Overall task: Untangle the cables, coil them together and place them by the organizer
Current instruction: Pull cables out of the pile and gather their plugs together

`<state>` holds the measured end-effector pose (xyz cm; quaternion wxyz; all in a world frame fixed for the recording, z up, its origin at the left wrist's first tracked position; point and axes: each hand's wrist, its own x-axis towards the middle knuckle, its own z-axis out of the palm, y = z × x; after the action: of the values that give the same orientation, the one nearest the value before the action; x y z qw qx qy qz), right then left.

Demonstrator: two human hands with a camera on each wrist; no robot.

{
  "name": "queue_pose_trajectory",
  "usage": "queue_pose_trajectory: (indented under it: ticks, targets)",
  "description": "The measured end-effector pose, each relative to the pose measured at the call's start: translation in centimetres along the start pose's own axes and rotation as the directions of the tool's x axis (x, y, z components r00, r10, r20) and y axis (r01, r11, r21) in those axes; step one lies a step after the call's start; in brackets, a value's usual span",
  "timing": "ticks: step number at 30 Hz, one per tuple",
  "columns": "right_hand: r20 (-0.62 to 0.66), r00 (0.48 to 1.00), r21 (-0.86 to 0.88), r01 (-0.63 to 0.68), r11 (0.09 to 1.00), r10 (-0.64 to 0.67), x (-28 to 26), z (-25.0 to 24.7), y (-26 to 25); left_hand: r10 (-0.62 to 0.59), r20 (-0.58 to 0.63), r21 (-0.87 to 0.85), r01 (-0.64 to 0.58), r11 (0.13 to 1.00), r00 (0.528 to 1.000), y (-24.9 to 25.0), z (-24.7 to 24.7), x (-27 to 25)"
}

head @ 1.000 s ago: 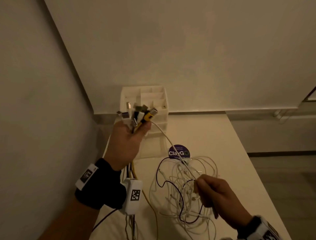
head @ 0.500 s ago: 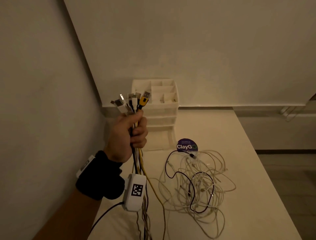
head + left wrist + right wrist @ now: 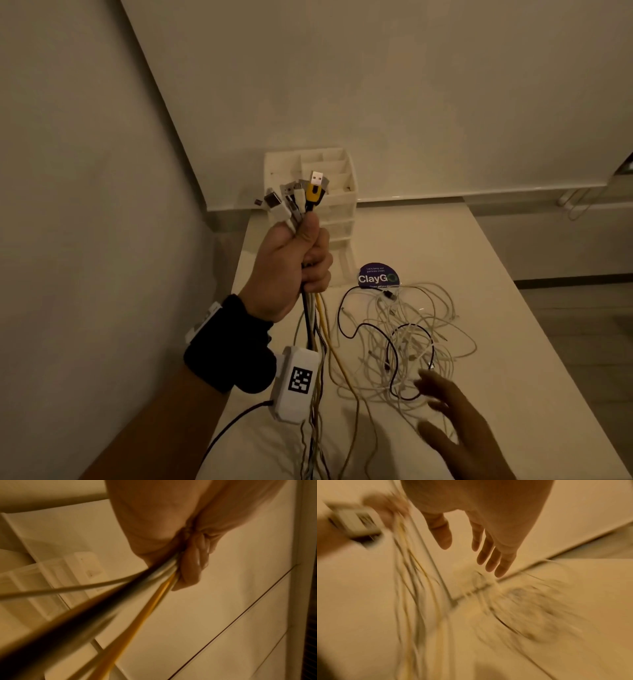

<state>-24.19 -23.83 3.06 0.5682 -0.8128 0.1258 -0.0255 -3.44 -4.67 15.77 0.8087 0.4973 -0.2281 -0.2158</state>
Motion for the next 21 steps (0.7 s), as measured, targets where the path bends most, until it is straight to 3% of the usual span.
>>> queue_pose_trajectory:
  ticks: [4,7,11,16,21]
  targets:
    - [0.231,0.942,0.02,0.244,0.969,-0.242,5.5,4.9,-7.4,-0.022,0.031,0.035,0.021,0.999,0.999,-0.8,1.8,-0.9]
    - [0.33,0.905,0.058,0.263,0.963,-0.267,7.7,7.8,-10.4,-0.024,0.044,0.064,0.021,0.998,0.999,-0.8,1.9,-1.8]
    - [0.43,0.885,0.108,0.146,0.983,-0.179,7.6,9.4,-9.2,-0.016,0.029,0.064,0.014,0.998,0.999,-0.2,0.8,-3.0]
    - [0.579,0.815,-0.095,0.09,0.991,-0.018,6.1,10.7,-3.3,0.071,0.002,-0.022,-0.071,0.997,0.997,1.4,0.0,-3.4]
    - [0.629,0.751,-0.216,-0.079,0.973,0.201,5.3,10.9,2.8,0.087,0.01,-0.063,-0.086,0.994,0.996,1.8,0.0,-3.3]
